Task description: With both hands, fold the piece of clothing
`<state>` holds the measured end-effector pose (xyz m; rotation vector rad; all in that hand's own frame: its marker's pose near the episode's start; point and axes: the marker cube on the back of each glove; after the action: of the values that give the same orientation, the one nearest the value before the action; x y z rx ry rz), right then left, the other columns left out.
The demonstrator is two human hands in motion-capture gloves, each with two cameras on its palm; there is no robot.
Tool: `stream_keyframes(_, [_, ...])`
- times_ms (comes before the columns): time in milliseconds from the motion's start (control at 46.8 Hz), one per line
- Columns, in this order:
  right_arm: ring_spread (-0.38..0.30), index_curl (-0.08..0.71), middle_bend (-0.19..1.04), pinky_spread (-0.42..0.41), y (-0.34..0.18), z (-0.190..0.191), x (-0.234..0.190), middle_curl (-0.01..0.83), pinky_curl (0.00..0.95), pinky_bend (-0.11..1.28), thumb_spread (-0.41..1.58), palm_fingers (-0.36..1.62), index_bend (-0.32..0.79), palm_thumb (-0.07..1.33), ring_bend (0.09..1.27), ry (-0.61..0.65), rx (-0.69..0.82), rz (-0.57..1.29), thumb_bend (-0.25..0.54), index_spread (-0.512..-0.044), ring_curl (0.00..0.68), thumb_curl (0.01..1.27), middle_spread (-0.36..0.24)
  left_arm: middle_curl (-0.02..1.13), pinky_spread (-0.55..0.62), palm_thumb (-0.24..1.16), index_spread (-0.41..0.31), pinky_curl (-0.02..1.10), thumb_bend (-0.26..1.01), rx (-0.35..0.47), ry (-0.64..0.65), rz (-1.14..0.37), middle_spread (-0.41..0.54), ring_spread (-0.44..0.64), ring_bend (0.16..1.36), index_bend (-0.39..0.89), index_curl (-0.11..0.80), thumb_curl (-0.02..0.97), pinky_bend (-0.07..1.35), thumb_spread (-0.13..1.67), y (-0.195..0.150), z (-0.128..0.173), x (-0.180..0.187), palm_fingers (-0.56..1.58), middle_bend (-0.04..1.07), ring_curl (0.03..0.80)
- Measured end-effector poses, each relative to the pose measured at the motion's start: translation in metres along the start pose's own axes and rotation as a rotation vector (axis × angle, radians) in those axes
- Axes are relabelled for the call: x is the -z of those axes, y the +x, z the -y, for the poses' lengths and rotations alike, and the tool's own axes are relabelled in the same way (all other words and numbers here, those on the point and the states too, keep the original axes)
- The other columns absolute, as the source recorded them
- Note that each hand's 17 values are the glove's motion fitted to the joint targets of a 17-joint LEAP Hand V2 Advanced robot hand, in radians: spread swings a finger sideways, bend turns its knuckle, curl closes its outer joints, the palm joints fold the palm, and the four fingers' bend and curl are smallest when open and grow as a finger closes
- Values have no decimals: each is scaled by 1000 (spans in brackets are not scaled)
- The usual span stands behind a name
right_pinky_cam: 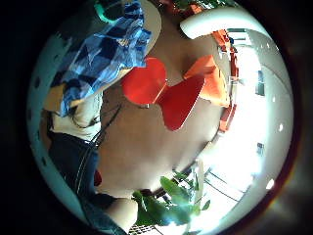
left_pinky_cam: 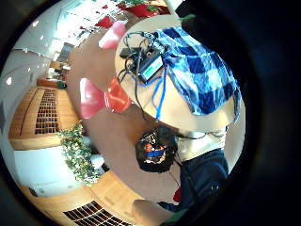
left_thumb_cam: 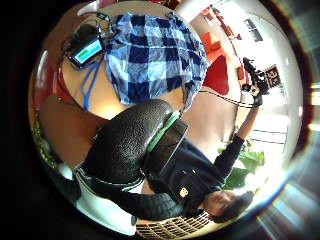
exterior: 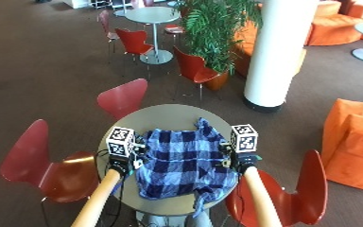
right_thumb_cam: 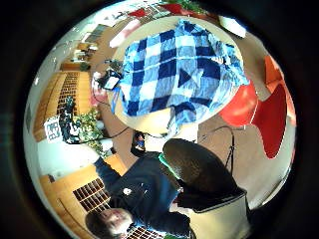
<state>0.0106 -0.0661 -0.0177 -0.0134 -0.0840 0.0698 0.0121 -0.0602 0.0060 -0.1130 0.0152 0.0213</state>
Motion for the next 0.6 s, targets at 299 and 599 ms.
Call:
stream_keyframes(299, [44,184,187,206,0,64,-9,285,342,615,1017,186,122,429,450,0,-64,36,-25,-409,267,281,-57,186,215,51,-142,339,-27,37,-2,-28,103,217,573,154,325,250,495,976,10,47,-16,202,144,304])
stream_keyframes(599, [74,180,164,222,-11,100,-60,289,363,687,1012,172,104,422,479,-238,-156,48,-29,-419,285,295,-61,201,235,5,-148,375,-37,0,-143,-131,150,241,665,70,260,272,623,899,24,82,-86,78,154,325])
